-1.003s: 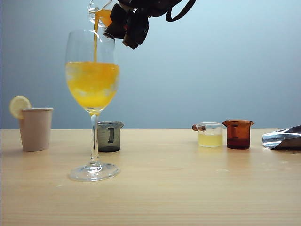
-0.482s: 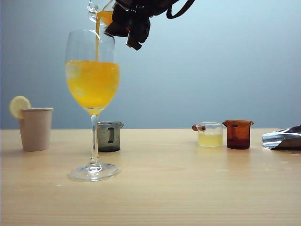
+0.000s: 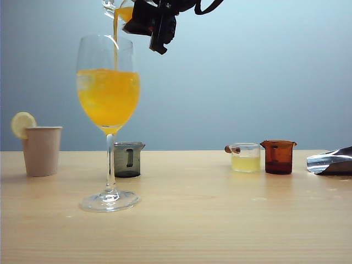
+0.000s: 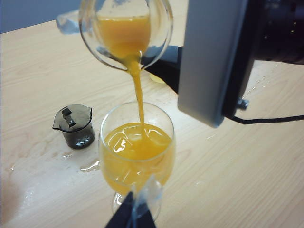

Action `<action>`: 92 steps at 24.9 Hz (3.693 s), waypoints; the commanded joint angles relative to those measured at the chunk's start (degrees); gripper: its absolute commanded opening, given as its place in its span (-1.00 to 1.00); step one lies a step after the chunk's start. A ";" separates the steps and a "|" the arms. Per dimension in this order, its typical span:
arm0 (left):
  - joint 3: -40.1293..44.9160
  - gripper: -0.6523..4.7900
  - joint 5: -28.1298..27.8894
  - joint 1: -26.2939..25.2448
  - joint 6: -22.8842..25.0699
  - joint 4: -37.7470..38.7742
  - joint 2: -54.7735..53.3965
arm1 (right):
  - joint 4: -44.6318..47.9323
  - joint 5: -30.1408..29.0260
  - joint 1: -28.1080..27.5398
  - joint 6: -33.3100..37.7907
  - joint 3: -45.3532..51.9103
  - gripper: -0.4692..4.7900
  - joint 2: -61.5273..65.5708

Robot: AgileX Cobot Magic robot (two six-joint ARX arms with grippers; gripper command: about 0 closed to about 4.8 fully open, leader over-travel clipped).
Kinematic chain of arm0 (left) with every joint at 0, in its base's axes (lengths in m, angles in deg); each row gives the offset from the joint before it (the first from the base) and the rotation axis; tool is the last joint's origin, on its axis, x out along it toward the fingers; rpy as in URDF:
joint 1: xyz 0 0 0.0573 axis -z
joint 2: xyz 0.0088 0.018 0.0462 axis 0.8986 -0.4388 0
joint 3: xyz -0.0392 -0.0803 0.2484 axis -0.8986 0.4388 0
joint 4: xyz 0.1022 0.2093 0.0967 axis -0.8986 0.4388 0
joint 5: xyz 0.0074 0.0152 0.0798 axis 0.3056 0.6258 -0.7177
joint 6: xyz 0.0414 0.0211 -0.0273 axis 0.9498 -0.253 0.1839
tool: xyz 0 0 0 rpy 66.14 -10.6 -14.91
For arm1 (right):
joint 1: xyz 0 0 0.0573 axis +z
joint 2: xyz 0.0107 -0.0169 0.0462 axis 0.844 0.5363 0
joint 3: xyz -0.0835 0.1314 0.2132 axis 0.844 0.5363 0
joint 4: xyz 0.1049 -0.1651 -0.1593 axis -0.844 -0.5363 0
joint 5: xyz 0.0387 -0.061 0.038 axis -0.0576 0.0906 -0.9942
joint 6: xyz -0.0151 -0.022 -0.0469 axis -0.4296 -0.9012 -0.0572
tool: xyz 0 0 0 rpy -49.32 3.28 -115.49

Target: Pick up the second measuring cup from the left, pour the orange juice inside into the goblet, and finally put the measuring cup back in its original place.

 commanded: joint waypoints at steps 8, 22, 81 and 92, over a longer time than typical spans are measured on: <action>-0.26 -0.78 0.00 0.04 0.04 -0.26 0.11 | 3.13 -0.76 0.07 -2.95 -0.46 0.01 -0.46; -0.26 -0.78 -0.02 0.04 0.07 -0.26 0.11 | 3.15 -5.31 0.07 -13.53 -0.37 0.01 -0.46; -0.26 -0.78 -0.02 0.04 0.07 -0.26 0.11 | 19.58 -0.09 -14.23 62.38 12.55 0.01 6.16; -0.26 -0.78 0.00 0.04 0.07 -0.26 0.11 | 38.07 0.15 -14.16 72.50 12.61 0.01 26.58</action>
